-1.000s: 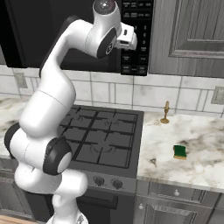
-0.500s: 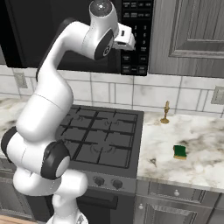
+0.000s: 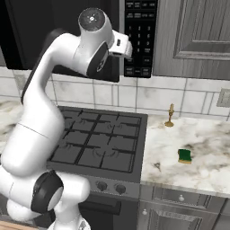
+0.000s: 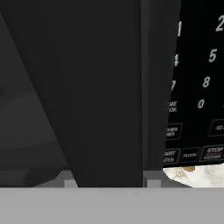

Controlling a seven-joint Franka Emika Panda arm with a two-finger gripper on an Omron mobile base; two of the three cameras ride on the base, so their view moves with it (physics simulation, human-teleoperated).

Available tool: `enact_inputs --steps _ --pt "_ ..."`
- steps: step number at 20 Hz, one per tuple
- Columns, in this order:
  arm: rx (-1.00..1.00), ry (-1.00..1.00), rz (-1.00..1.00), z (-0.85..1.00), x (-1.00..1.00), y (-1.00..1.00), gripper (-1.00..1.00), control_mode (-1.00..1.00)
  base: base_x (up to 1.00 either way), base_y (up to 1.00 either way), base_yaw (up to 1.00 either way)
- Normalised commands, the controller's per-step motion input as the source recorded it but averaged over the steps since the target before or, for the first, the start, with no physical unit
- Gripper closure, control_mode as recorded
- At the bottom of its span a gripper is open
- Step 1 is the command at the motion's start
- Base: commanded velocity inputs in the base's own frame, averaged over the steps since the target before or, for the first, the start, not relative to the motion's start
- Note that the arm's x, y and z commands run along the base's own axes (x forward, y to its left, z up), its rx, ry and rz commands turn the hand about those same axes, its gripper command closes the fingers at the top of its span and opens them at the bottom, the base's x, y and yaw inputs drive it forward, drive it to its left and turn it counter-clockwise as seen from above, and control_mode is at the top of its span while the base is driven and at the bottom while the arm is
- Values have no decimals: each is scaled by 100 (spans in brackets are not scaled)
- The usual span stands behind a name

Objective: Place the sponge inside the microwave to prepare for sanitizing.

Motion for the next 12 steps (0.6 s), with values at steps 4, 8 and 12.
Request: enact_inputs --steps 4,8,12 --pt "3 -12 -1 12 -81 18 100 -100 0 0 0" --pt "1 -6 -2 18 -73 20 100 -100 0 0 0" --pt "0 0 -4 22 -64 23 100 -100 0 0 0"
